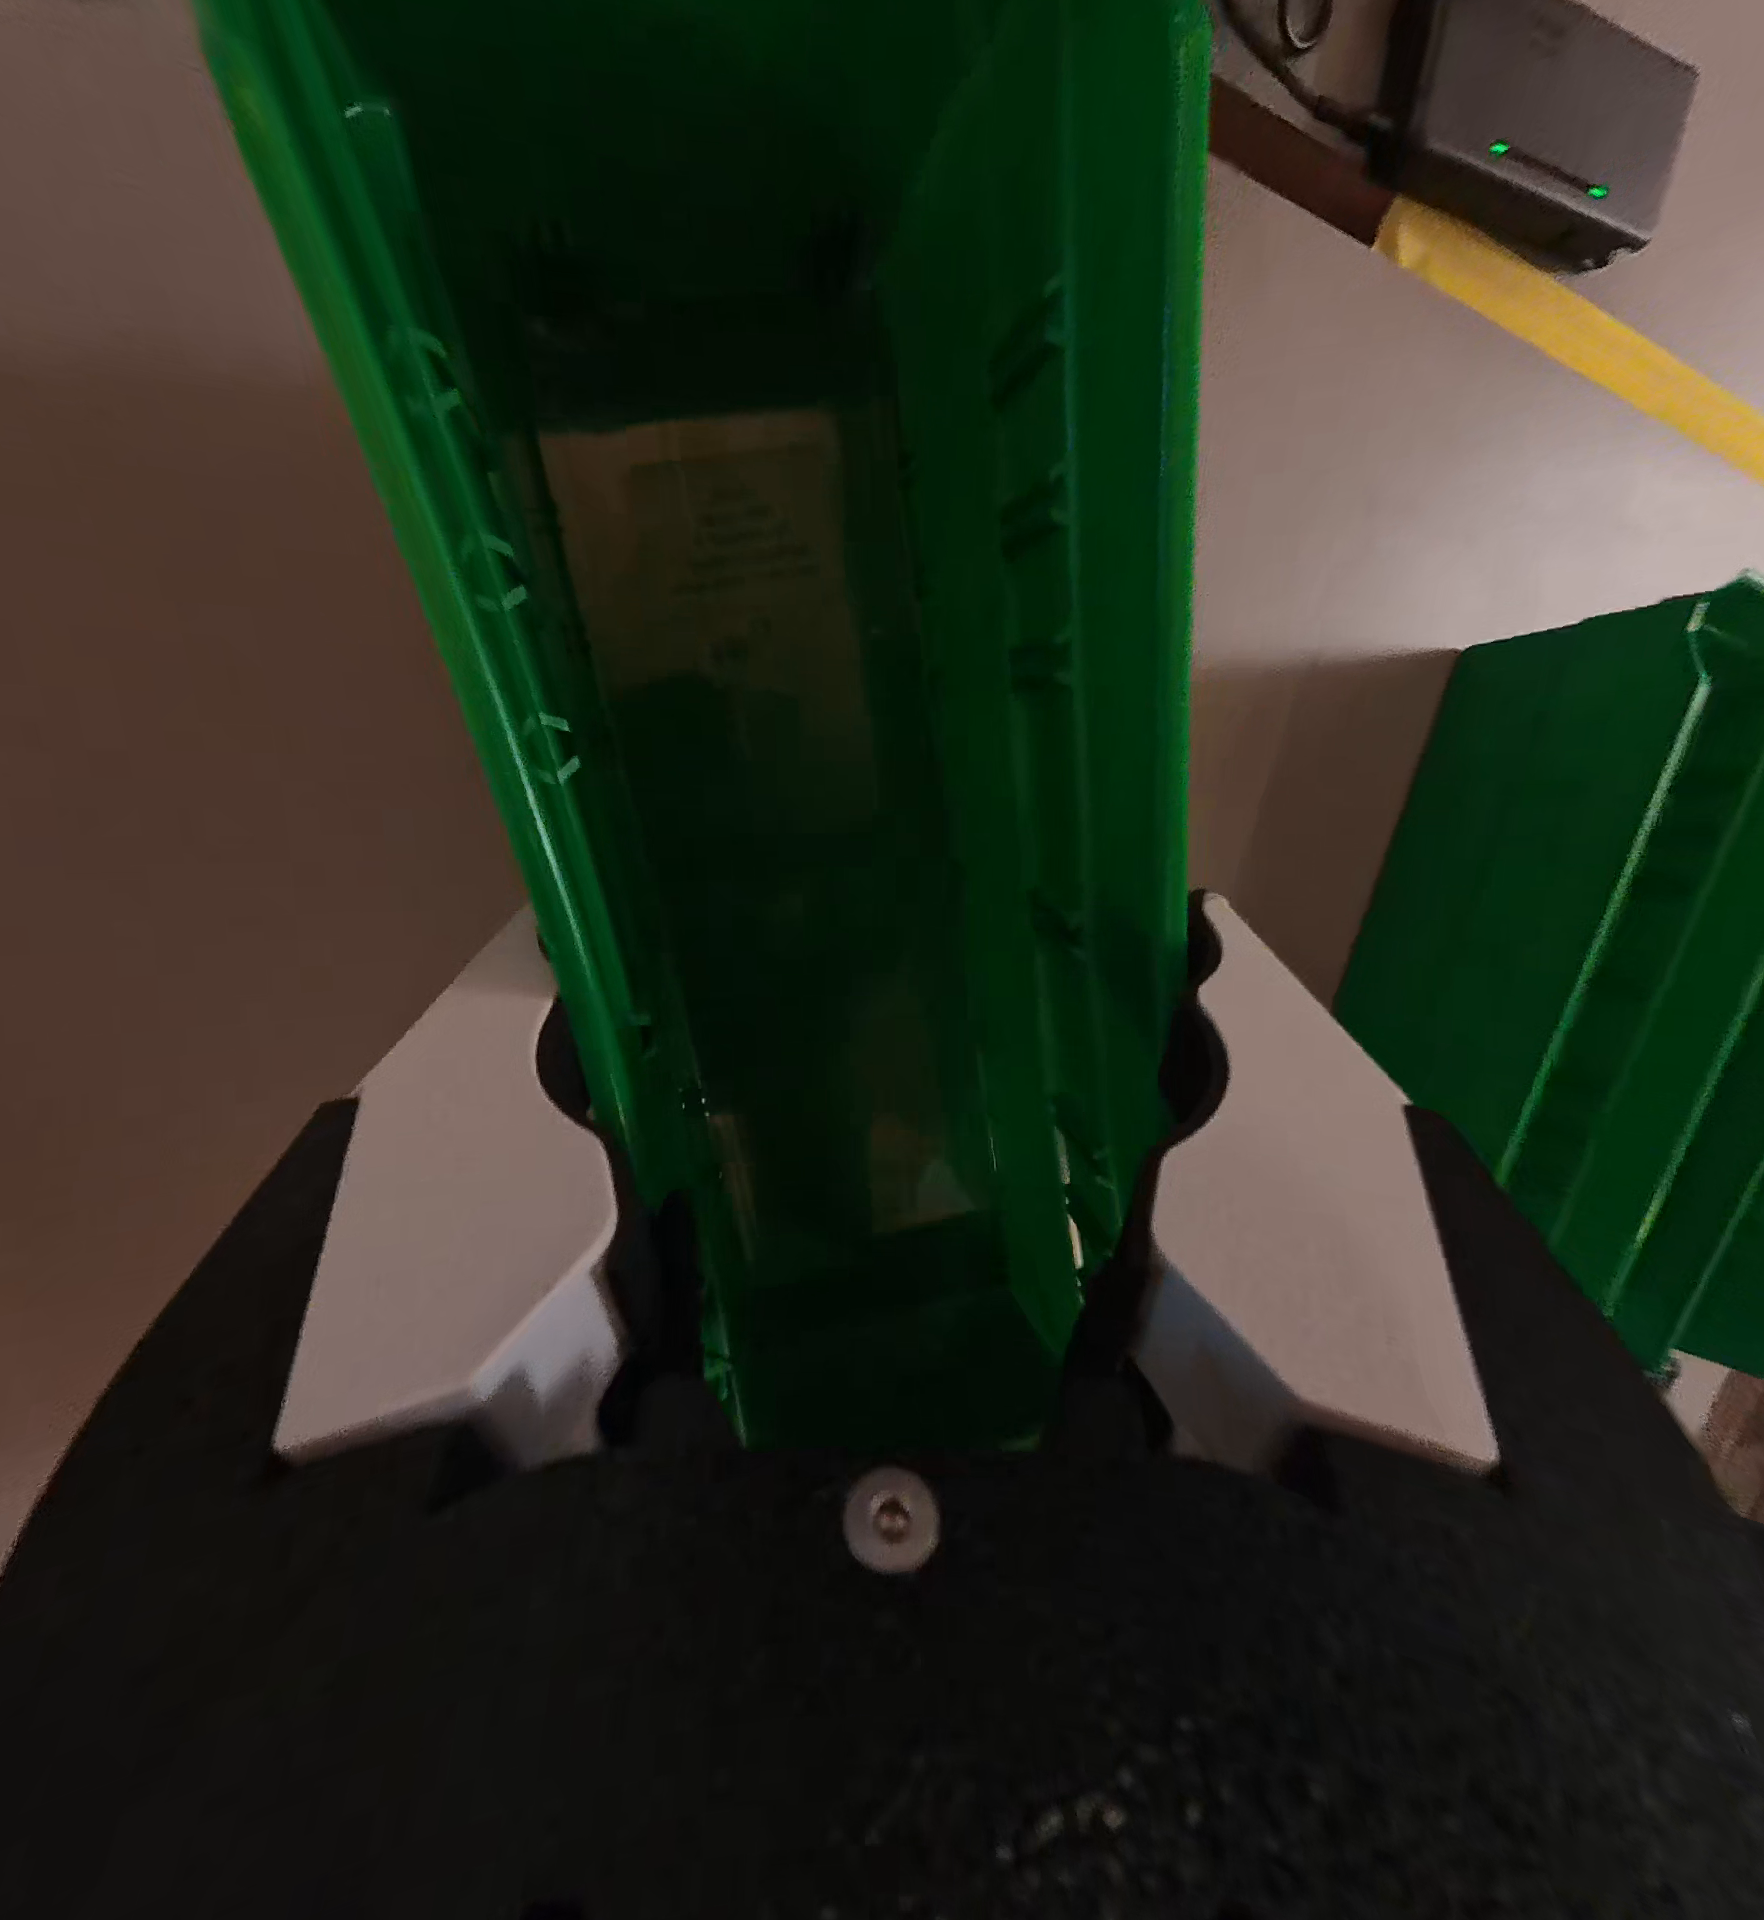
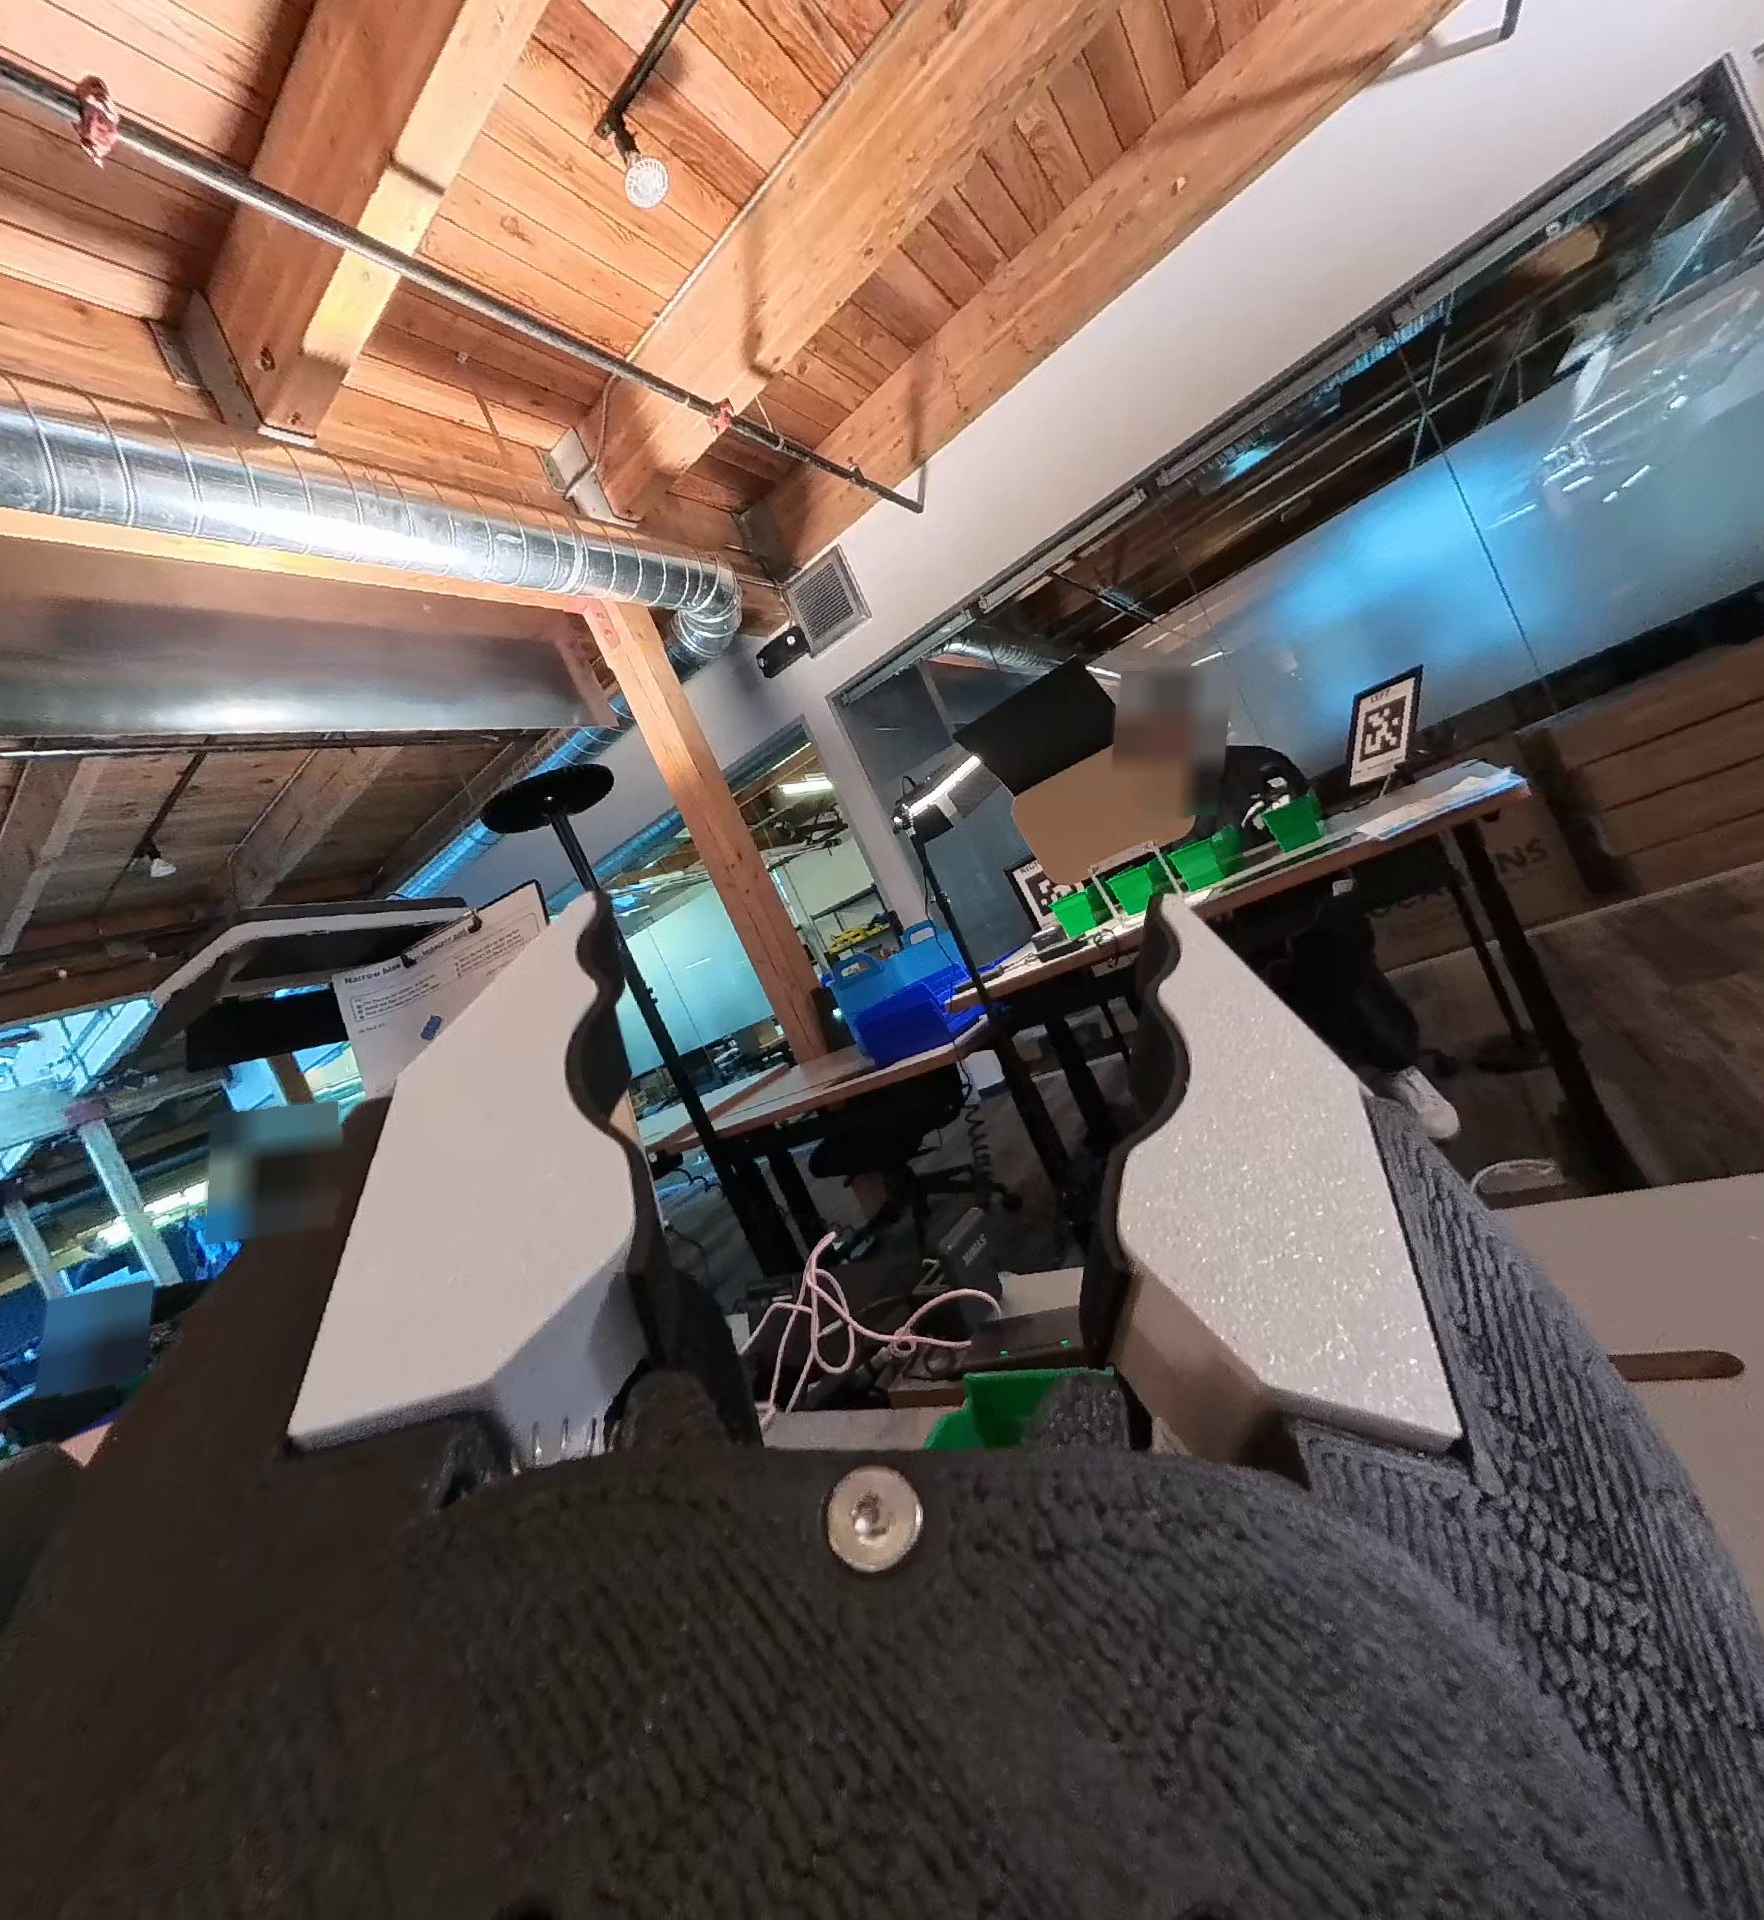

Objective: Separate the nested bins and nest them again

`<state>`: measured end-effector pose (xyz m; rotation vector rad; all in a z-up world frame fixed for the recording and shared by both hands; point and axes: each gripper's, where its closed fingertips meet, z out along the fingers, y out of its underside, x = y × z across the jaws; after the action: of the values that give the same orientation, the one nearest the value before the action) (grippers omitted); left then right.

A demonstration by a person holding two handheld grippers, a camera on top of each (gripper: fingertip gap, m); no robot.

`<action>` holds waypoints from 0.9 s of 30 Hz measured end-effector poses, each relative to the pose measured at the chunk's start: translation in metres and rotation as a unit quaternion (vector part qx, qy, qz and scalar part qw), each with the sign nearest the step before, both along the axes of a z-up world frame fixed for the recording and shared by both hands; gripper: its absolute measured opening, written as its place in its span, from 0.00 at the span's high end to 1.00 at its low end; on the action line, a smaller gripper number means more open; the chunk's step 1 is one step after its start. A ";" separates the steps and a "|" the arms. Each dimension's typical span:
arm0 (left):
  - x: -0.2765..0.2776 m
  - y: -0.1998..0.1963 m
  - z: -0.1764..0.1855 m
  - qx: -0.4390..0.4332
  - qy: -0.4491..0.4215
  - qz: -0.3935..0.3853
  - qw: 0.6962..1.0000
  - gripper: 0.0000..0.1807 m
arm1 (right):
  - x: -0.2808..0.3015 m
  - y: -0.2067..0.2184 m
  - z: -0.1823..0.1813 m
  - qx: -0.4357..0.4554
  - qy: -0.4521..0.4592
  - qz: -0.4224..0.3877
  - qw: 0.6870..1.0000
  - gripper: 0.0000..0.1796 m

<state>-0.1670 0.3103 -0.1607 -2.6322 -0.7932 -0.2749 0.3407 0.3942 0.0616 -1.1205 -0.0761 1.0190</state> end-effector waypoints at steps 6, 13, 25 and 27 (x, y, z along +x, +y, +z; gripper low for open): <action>-0.008 0.007 -0.016 -0.003 0.027 0.003 1.000 0.38 | 0.000 -0.002 0.003 0.014 0.006 0.002 1.000 0.47; -0.008 0.005 -0.043 -0.020 0.027 0.011 0.999 0.21 | -0.007 0.001 0.000 0.005 0.003 0.015 1.000 0.47; 0.149 0.083 0.016 0.104 -0.037 -0.179 0.978 0.12 | -0.016 0.007 -0.007 -0.012 -0.014 0.020 1.000 0.45; 0.205 0.089 0.000 0.075 -0.063 -0.225 0.969 0.12 | -0.016 0.009 -0.010 -0.020 -0.016 0.025 0.999 0.45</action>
<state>0.0378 0.3994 -0.1610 -2.6382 -0.1875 -0.6037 0.3251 0.4033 0.0519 -1.1754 -0.1094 1.0510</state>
